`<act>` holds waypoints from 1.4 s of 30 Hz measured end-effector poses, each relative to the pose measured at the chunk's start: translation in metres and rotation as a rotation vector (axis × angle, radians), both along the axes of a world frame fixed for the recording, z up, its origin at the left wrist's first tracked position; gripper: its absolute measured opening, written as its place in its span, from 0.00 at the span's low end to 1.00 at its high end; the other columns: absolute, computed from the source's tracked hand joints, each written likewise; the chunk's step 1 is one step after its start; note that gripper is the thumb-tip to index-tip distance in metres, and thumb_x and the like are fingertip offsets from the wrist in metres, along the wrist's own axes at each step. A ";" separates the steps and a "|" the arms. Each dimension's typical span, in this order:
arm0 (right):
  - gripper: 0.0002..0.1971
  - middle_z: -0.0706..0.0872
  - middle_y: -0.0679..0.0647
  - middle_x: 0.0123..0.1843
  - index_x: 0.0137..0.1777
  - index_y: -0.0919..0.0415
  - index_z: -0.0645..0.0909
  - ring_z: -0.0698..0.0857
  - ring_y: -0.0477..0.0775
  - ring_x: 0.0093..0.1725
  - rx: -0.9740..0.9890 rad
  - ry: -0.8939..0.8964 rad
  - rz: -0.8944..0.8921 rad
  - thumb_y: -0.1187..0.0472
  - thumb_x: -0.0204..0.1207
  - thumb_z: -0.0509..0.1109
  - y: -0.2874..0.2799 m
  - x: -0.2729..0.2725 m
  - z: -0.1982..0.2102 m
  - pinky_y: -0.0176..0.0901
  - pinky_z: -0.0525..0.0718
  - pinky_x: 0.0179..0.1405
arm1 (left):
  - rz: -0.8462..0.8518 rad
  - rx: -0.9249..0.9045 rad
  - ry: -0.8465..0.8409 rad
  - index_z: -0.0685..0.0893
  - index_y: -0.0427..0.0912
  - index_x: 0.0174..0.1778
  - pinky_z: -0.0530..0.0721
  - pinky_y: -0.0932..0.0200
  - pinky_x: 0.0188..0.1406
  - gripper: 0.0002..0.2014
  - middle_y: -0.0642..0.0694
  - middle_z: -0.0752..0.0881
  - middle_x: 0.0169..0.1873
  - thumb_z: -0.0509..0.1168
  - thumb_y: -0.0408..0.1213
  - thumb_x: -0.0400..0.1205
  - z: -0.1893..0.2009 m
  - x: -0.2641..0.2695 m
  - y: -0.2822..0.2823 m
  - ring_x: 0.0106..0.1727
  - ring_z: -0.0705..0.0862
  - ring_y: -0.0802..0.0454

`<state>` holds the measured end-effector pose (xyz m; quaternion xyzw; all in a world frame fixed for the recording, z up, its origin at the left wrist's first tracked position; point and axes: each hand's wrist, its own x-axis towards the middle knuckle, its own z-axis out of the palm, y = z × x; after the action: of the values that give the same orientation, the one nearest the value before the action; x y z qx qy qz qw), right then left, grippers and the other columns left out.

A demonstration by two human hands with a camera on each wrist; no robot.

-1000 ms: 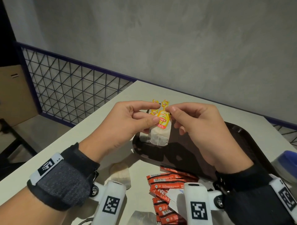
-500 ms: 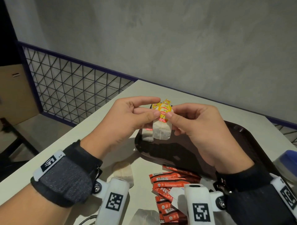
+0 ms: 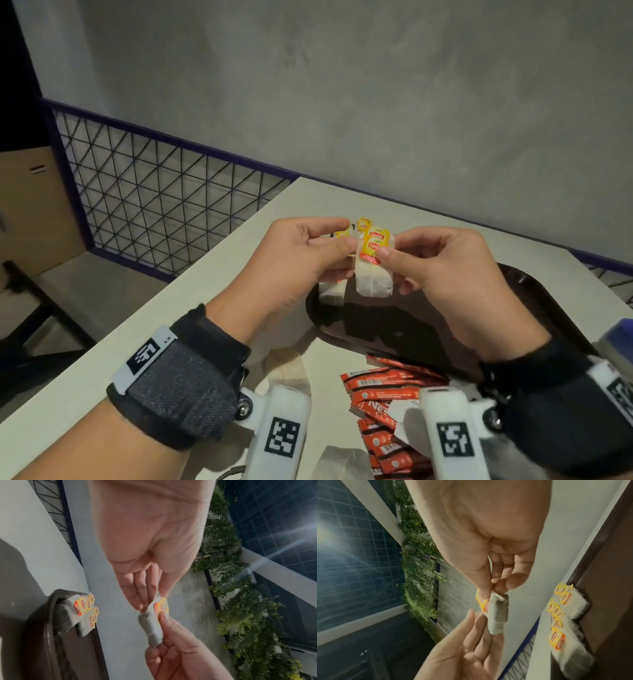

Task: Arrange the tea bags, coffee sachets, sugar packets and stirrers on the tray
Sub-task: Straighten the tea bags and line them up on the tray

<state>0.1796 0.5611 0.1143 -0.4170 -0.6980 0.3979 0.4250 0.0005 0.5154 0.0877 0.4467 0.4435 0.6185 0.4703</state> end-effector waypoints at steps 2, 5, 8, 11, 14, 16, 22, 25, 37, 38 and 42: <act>0.02 0.91 0.60 0.36 0.42 0.64 0.90 0.82 0.53 0.30 -0.045 -0.027 -0.026 0.67 0.74 0.80 0.020 0.002 0.003 0.41 0.79 0.25 | 0.065 -0.034 -0.045 0.83 0.38 0.68 0.92 0.48 0.59 0.17 0.37 0.95 0.51 0.73 0.29 0.83 0.002 -0.004 0.002 0.51 0.95 0.42; 0.04 0.86 0.57 0.31 0.42 0.66 0.87 0.80 0.50 0.26 -0.165 -0.109 -0.038 0.68 0.75 0.80 0.055 0.005 0.003 0.40 0.77 0.24 | 0.137 -0.053 -0.090 0.82 0.35 0.69 0.93 0.52 0.57 0.17 0.38 0.95 0.50 0.72 0.27 0.84 0.003 -0.013 0.006 0.51 0.95 0.44; 0.05 0.85 0.59 0.33 0.46 0.65 0.86 0.82 0.50 0.27 -0.362 -0.149 -0.016 0.69 0.75 0.79 0.080 0.002 -0.008 0.40 0.80 0.26 | 0.168 -0.064 -0.107 0.83 0.36 0.68 0.93 0.53 0.57 0.16 0.39 0.95 0.48 0.71 0.27 0.84 0.002 -0.017 0.009 0.50 0.95 0.45; 0.08 0.87 0.59 0.38 0.51 0.63 0.86 0.85 0.51 0.30 -0.502 -0.236 0.032 0.67 0.75 0.80 0.093 -0.008 -0.022 0.41 0.83 0.27 | 0.176 -0.056 -0.118 0.84 0.37 0.66 0.92 0.54 0.56 0.14 0.41 0.96 0.47 0.71 0.27 0.84 0.002 -0.019 0.009 0.50 0.96 0.46; 0.06 0.87 0.61 0.42 0.50 0.63 0.84 0.85 0.52 0.32 -0.553 -0.271 0.030 0.67 0.77 0.78 0.098 -0.020 -0.029 0.42 0.85 0.29 | 0.194 -0.043 -0.121 0.85 0.38 0.64 0.91 0.52 0.58 0.13 0.41 0.96 0.48 0.71 0.27 0.84 0.002 -0.021 0.009 0.50 0.96 0.46; 0.06 0.87 0.62 0.46 0.51 0.64 0.83 0.85 0.53 0.34 -0.567 -0.276 -0.013 0.69 0.79 0.77 0.098 -0.024 -0.030 0.42 0.86 0.28 | 0.200 -0.042 -0.119 0.85 0.39 0.63 0.91 0.51 0.59 0.13 0.41 0.96 0.48 0.71 0.27 0.83 0.003 -0.022 0.009 0.50 0.96 0.46; 0.05 0.90 0.65 0.50 0.51 0.65 0.82 0.87 0.55 0.37 -0.538 -0.330 -0.113 0.71 0.79 0.76 0.100 -0.024 -0.029 0.44 0.89 0.29 | 0.206 -0.037 -0.104 0.86 0.40 0.62 0.91 0.50 0.59 0.12 0.42 0.96 0.47 0.73 0.28 0.83 0.004 -0.021 0.008 0.50 0.95 0.46; 0.06 0.90 0.67 0.56 0.51 0.66 0.83 0.89 0.57 0.41 -0.543 -0.328 -0.129 0.70 0.79 0.77 0.100 -0.026 -0.029 0.44 0.90 0.29 | 0.207 -0.036 -0.098 0.86 0.40 0.61 0.92 0.51 0.60 0.11 0.42 0.96 0.47 0.73 0.28 0.83 0.004 -0.021 0.007 0.50 0.95 0.47; 0.11 0.86 0.68 0.55 0.55 0.72 0.83 0.91 0.60 0.43 -0.568 -0.386 -0.103 0.74 0.74 0.78 0.083 -0.030 -0.030 0.44 0.91 0.33 | 0.216 -0.041 -0.093 0.87 0.40 0.59 0.90 0.47 0.63 0.10 0.41 0.96 0.47 0.73 0.28 0.82 0.005 -0.021 0.007 0.50 0.95 0.46; 0.09 0.87 0.68 0.54 0.52 0.71 0.83 0.91 0.60 0.45 -0.561 -0.399 -0.093 0.76 0.74 0.78 0.080 -0.031 -0.030 0.44 0.92 0.34 | 0.216 -0.040 -0.091 0.87 0.40 0.59 0.90 0.47 0.63 0.10 0.41 0.96 0.47 0.73 0.28 0.82 0.005 -0.020 0.006 0.50 0.95 0.46; 0.16 0.87 0.64 0.49 0.42 0.61 0.75 0.90 0.61 0.47 -0.518 -0.365 -0.088 0.81 0.75 0.74 0.075 -0.036 -0.030 0.50 0.91 0.43 | 0.219 -0.041 -0.080 0.87 0.40 0.58 0.90 0.46 0.64 0.09 0.42 0.96 0.47 0.73 0.28 0.83 0.004 -0.020 0.006 0.51 0.95 0.46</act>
<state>0.1431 0.6364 0.0840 -0.6056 -0.6194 0.4624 0.1894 -0.0193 0.5218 0.0915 0.3611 0.4831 0.6742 0.4263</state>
